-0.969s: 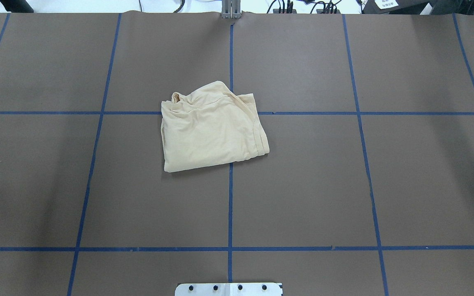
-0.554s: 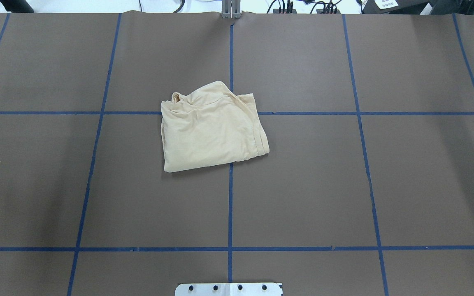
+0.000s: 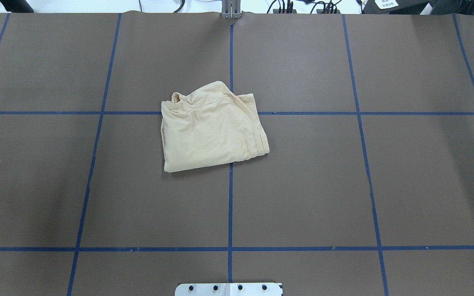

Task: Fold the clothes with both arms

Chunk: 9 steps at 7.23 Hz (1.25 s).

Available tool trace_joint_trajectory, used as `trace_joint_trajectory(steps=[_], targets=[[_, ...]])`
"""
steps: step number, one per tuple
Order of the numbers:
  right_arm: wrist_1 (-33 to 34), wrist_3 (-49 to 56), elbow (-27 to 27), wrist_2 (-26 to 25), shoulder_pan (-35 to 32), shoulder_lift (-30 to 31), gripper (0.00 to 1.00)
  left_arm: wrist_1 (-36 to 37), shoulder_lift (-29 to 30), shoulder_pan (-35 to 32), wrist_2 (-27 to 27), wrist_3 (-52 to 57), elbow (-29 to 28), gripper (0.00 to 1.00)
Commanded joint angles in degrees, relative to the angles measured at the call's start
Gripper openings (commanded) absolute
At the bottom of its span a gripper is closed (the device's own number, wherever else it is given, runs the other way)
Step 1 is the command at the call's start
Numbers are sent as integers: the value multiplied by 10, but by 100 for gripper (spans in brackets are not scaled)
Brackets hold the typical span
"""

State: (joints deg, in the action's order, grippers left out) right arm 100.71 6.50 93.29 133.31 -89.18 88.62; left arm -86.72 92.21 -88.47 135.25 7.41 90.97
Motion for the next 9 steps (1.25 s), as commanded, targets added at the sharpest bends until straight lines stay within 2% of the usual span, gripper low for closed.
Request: trace_joint_trajectory(steps=[1,4,9], targets=[[-30,-1,2,-1,-12,12,100,0,1,-2,0,-5,1,100],[-152,-101,-2,3,-12,60,100,0,2,-6,0,-6,5,100],[-147,-146,37,42,-13,59,100,0,1,-14,-9,-5,10,100]])
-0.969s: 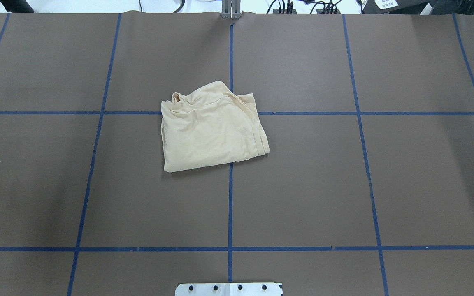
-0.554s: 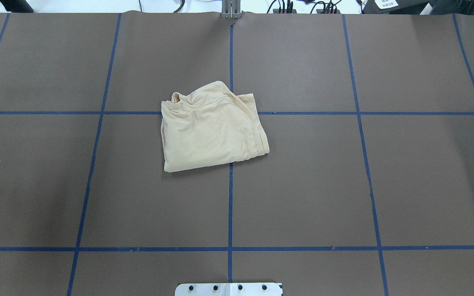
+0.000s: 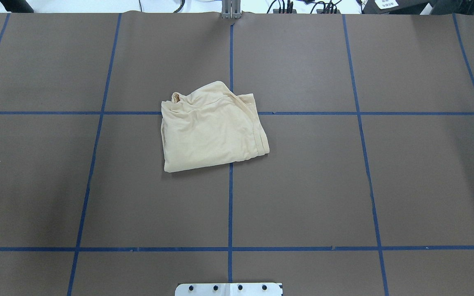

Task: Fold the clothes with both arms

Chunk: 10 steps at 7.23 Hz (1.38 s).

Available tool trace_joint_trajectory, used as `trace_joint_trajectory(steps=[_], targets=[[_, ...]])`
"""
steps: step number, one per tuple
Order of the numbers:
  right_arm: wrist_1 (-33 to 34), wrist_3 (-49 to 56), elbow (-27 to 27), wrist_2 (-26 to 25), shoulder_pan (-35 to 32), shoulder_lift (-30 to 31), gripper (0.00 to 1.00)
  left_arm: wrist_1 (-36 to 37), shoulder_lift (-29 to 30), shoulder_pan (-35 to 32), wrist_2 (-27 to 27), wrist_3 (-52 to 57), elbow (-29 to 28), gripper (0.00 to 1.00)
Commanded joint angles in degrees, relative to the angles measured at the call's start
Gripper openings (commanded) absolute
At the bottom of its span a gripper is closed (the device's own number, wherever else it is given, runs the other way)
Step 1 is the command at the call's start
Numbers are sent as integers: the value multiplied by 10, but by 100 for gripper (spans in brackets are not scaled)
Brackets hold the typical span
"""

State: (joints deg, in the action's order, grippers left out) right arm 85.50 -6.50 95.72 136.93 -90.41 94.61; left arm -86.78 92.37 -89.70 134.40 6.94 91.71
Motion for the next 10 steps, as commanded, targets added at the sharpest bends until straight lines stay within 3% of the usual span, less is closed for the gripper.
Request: trace_joint_trajectory(steps=[1,3,10], targets=[[5,-25,14,6,0,0,100,1,-3,-1,0,-2,2,100],[5,-26,12,5,1,3,100,0,-10,-2,1,-61,18,100],[4,-27,7,5,1,3,100,0,-10,-1,1,-65,19,100]])
